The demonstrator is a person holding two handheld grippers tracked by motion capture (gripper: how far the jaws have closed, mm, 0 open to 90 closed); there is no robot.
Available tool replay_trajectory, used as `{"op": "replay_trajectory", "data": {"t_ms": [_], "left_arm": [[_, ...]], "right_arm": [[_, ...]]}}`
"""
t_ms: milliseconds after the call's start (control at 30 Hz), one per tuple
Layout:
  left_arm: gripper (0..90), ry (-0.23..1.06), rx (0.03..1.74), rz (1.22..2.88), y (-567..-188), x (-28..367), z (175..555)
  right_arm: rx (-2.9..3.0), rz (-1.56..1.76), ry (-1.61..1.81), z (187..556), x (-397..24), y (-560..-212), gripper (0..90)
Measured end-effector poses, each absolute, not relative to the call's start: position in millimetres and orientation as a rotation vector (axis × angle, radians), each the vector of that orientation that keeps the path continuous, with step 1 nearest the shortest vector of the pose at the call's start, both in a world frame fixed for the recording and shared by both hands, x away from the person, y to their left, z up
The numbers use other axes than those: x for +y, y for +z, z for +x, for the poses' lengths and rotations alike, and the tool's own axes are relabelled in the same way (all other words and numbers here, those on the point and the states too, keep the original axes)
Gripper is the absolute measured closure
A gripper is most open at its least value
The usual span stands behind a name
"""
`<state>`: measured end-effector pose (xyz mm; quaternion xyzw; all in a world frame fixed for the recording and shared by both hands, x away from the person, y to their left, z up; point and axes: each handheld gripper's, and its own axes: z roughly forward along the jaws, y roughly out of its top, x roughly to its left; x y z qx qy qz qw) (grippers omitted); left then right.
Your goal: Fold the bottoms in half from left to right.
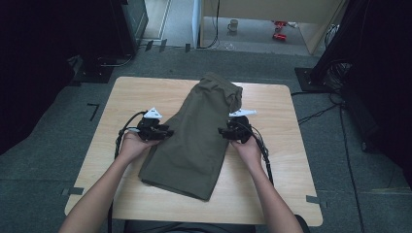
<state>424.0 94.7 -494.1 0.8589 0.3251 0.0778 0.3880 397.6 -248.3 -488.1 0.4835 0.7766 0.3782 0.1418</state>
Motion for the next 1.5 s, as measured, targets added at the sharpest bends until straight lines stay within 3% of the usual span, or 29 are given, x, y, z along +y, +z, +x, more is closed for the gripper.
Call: {"op": "replay_trajectory", "data": {"t_ms": [600, 700, 1500], "left_arm": [[61.1, 0.292, 0.841, 2.164, -512, 99, 410], [63.2, 0.255, 0.869, 2.130, -513, 104, 406], [58.8, 0.197, 0.911, 2.149, -509, 95, 364]], "right_arm": [[2.275, 1.331, 1.038, 391, -233, -513, 44.4], [2.278, 1.329, 1.058, 389, -232, -514, 39.1], [2.277, 1.242, 1.052, 377, -230, -519, 31.3]]}}
